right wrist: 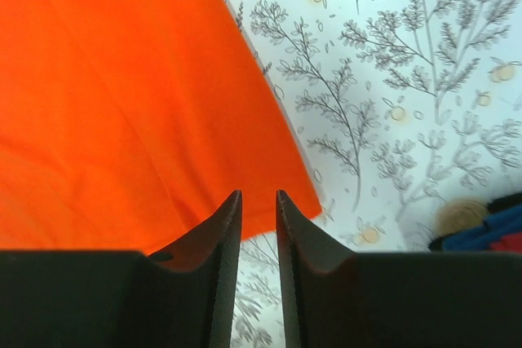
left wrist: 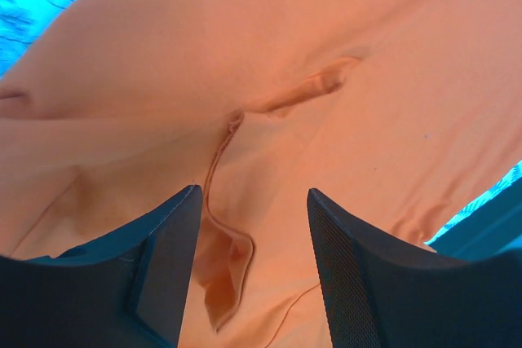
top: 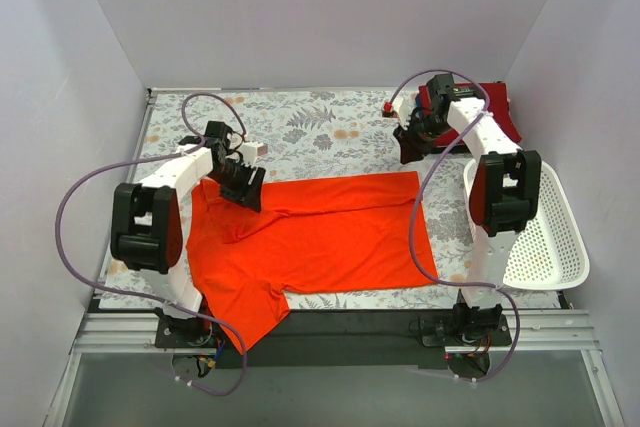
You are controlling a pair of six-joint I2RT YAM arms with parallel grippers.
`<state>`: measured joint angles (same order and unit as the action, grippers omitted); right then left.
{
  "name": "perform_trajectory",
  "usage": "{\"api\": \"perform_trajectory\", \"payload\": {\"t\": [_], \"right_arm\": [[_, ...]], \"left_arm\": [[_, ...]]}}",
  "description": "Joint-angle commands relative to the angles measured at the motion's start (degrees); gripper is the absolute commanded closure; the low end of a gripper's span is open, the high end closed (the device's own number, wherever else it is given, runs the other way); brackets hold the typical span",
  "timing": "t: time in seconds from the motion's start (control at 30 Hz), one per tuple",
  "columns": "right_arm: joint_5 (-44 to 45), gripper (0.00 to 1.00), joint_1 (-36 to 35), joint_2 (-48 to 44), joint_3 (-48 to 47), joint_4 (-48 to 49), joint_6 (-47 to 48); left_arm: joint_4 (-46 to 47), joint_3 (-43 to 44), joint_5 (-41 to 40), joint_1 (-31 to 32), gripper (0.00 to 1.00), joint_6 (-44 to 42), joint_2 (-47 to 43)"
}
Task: Fold and stack the t-shirts
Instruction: Fold the tshirt
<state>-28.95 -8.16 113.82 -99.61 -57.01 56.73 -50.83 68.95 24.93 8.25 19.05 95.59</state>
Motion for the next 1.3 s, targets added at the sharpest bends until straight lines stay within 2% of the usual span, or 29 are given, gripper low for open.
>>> {"api": "perform_trajectory", "payload": {"t": [0.0,0.2,0.67,0.93,1.1,1.27], "right_arm": [[-3.3,0.72,-1.2,5.1,-4.4,-2.4,-8.9],[-1.5,0.78,-1.7,8.7,-6.4,-2.0,-11.6],[-0.6,0.79,-1.7,9.4,-6.9,-1.6,-12.6],[0.2,0.79,-1.8,9.1,-6.9,-1.6,-12.1],[0.2,0.79,-1.8,9.5,-6.9,-1.6,-12.1],[0.1,0.79,-1.8,9.8,-7.1,-1.7,-11.8]], "left_arm": [[2.9,2.8,4.0,-0.3,0.46,3.6,4.2],[4.1,2.8,6.5,-0.3,0.46,2.8,8.8],[5.6,-2.6,6.5,1.7,0.46,1.8,8.0],[2.1,-6.2,9.0,4.3,0.50,-2.5,-1.0],[-3.6,-7.9,9.9,8.0,0.54,-7.4,-4.7],[-9.4,-6.8,9.6,9.0,0.55,-11.8,-7.3]]}}
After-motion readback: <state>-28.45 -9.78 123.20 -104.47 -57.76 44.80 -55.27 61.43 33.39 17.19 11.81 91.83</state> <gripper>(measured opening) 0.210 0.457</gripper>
